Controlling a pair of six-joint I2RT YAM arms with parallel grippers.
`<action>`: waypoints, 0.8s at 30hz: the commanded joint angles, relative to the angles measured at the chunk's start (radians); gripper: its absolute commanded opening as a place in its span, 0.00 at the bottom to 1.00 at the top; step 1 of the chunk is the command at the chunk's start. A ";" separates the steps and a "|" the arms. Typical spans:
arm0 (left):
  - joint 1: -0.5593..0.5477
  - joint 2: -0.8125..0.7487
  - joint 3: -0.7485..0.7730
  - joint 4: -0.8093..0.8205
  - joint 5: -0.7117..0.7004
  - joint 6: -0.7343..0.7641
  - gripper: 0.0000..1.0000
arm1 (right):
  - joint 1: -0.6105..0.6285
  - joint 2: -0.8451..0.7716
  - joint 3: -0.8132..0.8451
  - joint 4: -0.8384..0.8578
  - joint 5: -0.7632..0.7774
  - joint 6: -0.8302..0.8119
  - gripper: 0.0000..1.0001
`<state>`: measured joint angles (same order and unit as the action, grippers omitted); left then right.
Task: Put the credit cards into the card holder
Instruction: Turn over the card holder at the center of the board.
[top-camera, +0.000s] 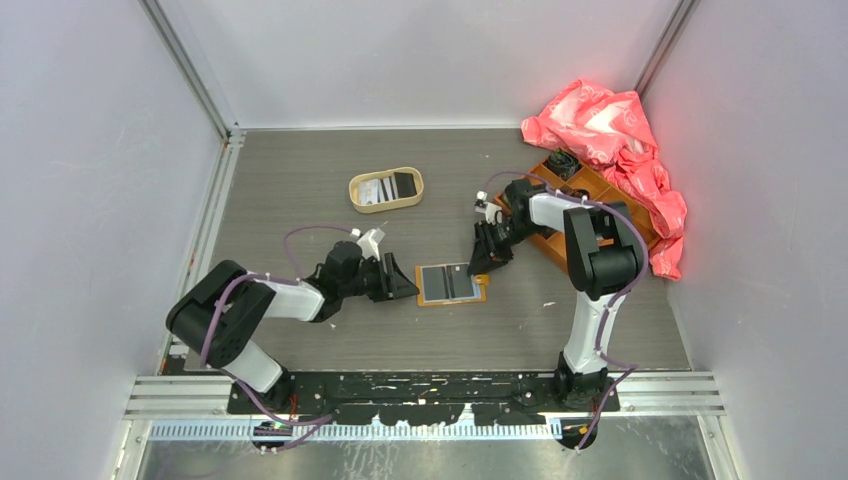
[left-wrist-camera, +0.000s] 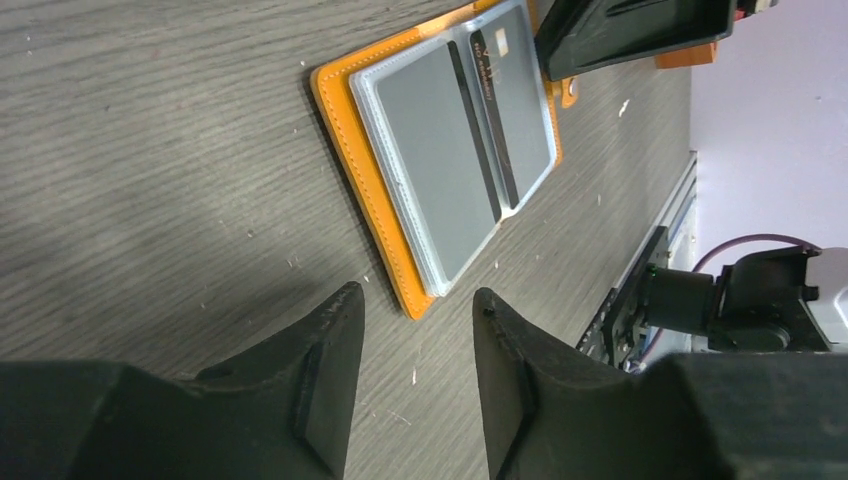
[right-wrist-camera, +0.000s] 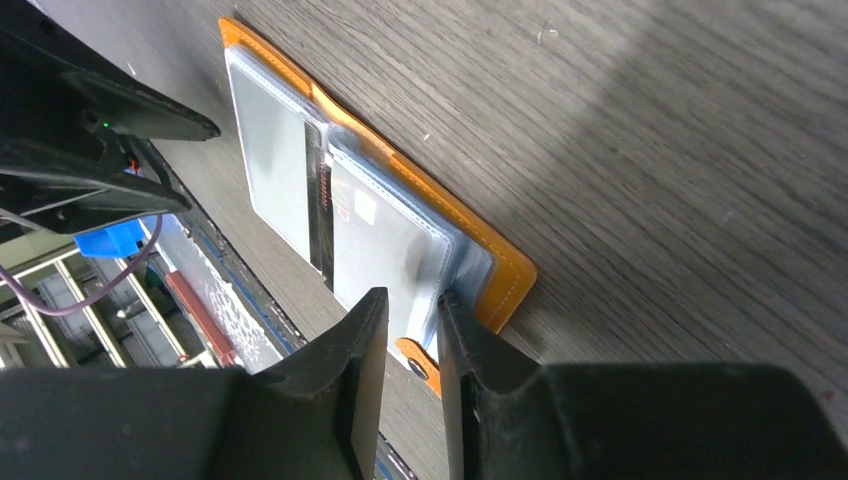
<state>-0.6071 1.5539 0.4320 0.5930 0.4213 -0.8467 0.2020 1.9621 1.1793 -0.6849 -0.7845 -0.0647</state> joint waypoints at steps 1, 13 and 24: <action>-0.005 0.033 0.056 0.016 0.000 0.044 0.43 | 0.005 0.017 0.034 -0.014 -0.068 0.005 0.31; -0.005 0.014 0.058 -0.039 -0.032 0.074 0.40 | -0.001 0.001 0.040 -0.012 -0.133 0.010 0.31; -0.005 -0.039 0.037 -0.054 -0.038 0.075 0.40 | -0.013 -0.013 0.035 -0.005 -0.179 0.011 0.31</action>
<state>-0.6086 1.5879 0.4728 0.5285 0.4015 -0.7994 0.1940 1.9793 1.1870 -0.6891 -0.9066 -0.0639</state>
